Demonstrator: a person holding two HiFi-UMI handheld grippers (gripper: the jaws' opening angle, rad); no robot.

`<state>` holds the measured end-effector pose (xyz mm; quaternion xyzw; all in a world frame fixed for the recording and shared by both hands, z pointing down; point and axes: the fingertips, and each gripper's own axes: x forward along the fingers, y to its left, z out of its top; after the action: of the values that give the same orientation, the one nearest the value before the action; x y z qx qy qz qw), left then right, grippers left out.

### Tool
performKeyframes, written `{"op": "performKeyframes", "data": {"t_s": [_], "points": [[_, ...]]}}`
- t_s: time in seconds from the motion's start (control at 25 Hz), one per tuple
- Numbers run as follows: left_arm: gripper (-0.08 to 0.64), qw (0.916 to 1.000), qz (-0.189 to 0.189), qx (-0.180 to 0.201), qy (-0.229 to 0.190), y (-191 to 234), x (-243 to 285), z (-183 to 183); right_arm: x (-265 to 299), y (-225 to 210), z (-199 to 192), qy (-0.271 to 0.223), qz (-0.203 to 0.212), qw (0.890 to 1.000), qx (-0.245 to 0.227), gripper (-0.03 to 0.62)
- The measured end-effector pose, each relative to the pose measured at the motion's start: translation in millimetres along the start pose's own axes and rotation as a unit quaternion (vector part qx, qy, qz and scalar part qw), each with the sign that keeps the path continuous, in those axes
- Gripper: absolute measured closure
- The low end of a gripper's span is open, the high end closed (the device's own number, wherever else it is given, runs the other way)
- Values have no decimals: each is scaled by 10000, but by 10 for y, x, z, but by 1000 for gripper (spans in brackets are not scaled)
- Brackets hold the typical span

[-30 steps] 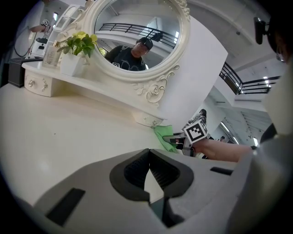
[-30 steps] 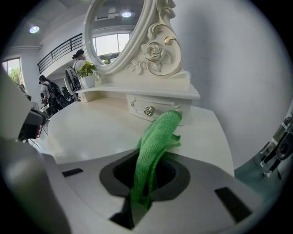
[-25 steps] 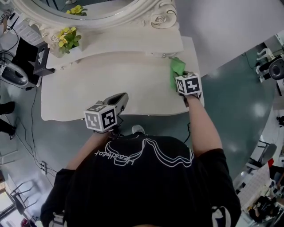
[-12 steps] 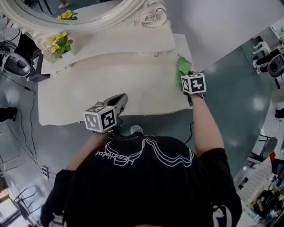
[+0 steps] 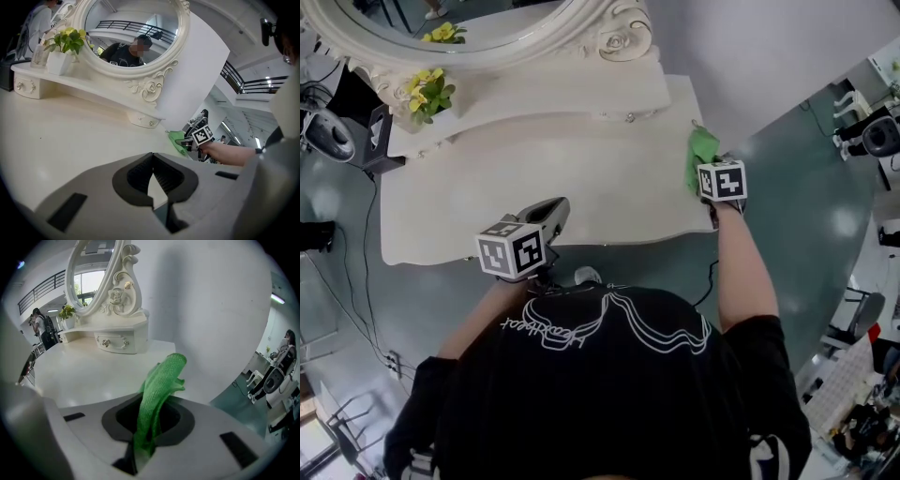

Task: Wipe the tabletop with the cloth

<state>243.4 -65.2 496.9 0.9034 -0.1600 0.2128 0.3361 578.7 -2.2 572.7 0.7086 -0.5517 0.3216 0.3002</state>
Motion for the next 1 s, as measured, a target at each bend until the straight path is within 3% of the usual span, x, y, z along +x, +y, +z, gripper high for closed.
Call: {"op": "performKeyframes", "data": {"t_s": [0.28,0.44,0.68,1.0], "points": [[557,9999,50,20,-101,-7,-110,68,-20,-56,-4,259,-149,9995,-98,537],[557,9995,148,-30,-294,92,-266,192,-131,99,93,35,-138,9999,-16,537],[557,9978,269,20,-600,209,-488,404,-399,930,374,-566,631,9958,-335,537],[557,9930,509,34,-1068,436,-1151,634,-644,2330,801,-961,1689,9779,-772,537]]}}
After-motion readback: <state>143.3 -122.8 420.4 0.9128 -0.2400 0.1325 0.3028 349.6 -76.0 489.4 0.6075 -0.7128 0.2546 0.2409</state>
